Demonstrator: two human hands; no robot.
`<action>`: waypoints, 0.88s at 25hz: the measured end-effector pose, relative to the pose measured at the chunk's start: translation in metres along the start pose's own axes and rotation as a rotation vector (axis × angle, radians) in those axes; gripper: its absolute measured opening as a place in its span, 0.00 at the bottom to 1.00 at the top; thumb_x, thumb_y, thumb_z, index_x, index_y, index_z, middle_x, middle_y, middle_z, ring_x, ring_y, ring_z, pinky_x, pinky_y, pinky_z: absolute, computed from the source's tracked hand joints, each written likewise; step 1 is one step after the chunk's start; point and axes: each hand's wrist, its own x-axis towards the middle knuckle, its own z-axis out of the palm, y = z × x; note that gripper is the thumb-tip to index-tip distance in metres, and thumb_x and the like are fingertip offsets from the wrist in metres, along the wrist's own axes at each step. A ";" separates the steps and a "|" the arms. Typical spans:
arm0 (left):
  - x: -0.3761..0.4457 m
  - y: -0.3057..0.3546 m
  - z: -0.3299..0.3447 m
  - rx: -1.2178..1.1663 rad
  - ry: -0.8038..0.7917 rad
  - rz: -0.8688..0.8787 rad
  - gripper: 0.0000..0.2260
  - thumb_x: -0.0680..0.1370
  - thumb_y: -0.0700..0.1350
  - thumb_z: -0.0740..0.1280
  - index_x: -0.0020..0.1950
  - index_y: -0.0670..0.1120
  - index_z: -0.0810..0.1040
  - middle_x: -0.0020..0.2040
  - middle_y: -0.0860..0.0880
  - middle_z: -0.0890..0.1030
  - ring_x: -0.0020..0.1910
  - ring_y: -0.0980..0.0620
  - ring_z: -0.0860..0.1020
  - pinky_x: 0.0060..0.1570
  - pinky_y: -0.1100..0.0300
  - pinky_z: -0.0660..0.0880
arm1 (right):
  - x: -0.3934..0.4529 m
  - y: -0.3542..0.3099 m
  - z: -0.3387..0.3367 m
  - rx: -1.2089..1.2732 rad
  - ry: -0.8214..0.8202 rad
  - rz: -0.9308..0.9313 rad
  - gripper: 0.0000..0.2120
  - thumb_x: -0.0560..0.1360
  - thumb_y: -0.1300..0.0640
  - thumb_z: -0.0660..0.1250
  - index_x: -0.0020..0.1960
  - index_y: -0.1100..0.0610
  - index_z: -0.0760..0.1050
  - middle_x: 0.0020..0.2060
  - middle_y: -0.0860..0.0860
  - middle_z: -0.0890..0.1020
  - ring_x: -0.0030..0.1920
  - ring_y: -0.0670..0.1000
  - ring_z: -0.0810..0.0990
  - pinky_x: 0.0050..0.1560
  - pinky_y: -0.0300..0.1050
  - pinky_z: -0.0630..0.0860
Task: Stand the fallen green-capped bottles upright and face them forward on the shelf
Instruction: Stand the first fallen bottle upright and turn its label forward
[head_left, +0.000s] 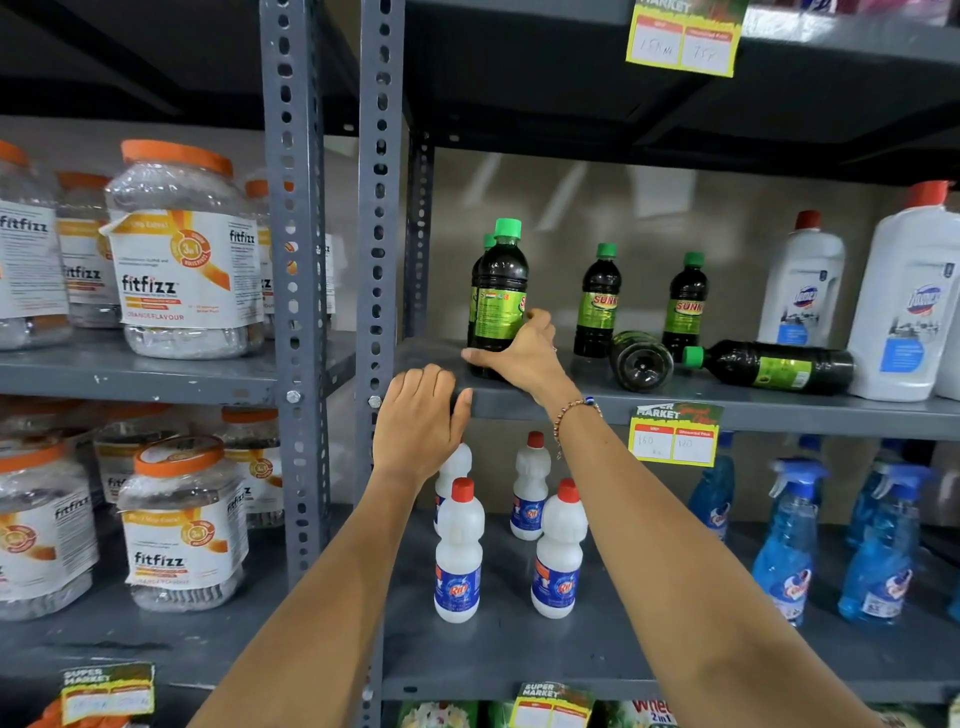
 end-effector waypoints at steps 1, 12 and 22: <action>0.000 0.000 0.000 -0.003 0.004 -0.001 0.20 0.81 0.53 0.50 0.45 0.42 0.75 0.40 0.45 0.79 0.39 0.46 0.76 0.43 0.53 0.74 | 0.001 0.000 -0.001 0.046 -0.043 0.015 0.43 0.65 0.51 0.76 0.69 0.60 0.54 0.64 0.56 0.68 0.62 0.53 0.71 0.61 0.48 0.72; -0.001 0.001 0.000 -0.005 -0.007 -0.011 0.22 0.81 0.55 0.47 0.46 0.43 0.76 0.41 0.46 0.79 0.39 0.47 0.77 0.44 0.54 0.74 | 0.001 0.001 -0.002 0.040 -0.132 0.077 0.38 0.63 0.51 0.77 0.62 0.58 0.57 0.59 0.55 0.73 0.61 0.54 0.74 0.61 0.52 0.75; 0.000 0.001 -0.002 -0.010 -0.006 -0.004 0.22 0.82 0.54 0.47 0.45 0.43 0.75 0.41 0.46 0.79 0.39 0.47 0.77 0.44 0.54 0.74 | 0.001 0.001 -0.006 0.010 -0.143 0.088 0.38 0.64 0.50 0.78 0.63 0.60 0.59 0.53 0.51 0.73 0.60 0.55 0.75 0.58 0.49 0.75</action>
